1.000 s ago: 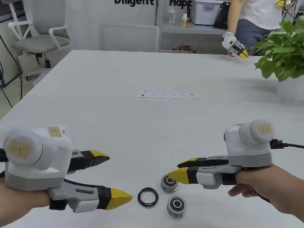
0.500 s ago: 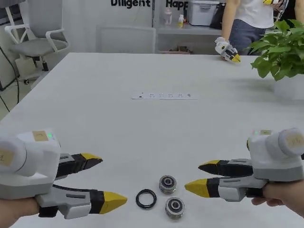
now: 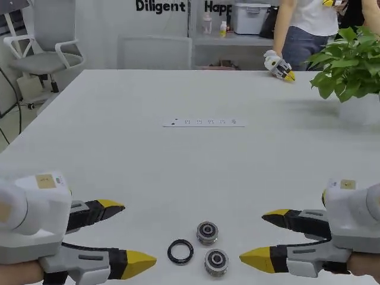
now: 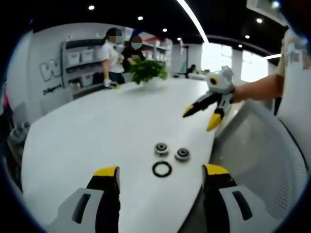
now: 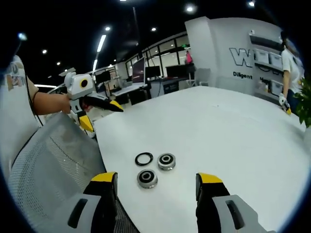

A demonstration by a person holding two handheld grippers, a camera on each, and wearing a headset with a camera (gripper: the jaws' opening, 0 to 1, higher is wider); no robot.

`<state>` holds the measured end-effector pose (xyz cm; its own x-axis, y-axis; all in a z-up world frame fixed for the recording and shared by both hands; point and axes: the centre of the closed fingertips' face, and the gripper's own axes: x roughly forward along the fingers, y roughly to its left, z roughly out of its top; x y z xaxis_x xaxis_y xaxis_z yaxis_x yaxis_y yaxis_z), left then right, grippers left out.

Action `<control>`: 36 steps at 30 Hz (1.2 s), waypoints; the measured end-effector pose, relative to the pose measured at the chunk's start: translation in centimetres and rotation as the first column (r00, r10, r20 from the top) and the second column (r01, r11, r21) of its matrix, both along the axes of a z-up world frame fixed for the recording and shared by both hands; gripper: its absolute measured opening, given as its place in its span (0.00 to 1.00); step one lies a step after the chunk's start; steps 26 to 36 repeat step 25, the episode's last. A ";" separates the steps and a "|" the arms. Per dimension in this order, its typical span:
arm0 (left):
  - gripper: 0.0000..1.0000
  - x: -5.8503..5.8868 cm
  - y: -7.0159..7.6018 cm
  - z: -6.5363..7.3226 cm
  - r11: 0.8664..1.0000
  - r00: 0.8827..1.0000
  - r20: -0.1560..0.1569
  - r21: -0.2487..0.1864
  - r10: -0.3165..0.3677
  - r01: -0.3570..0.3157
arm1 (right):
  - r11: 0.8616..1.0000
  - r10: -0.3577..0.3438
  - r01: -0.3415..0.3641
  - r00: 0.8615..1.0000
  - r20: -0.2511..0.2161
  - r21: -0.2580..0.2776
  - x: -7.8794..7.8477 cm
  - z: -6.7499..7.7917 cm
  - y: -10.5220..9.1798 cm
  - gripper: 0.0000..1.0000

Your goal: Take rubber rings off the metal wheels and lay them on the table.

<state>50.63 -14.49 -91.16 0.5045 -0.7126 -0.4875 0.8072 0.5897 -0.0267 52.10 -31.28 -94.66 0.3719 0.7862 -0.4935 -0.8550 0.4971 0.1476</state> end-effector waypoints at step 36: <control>0.73 -0.5 1.0 0.0 0.999 0.999 0.002 -0.004 0.037 -0.037 | 0.998 -0.057 0.057 0.998 0.007 -0.010 -1.0 -0.6 -2.4 0.70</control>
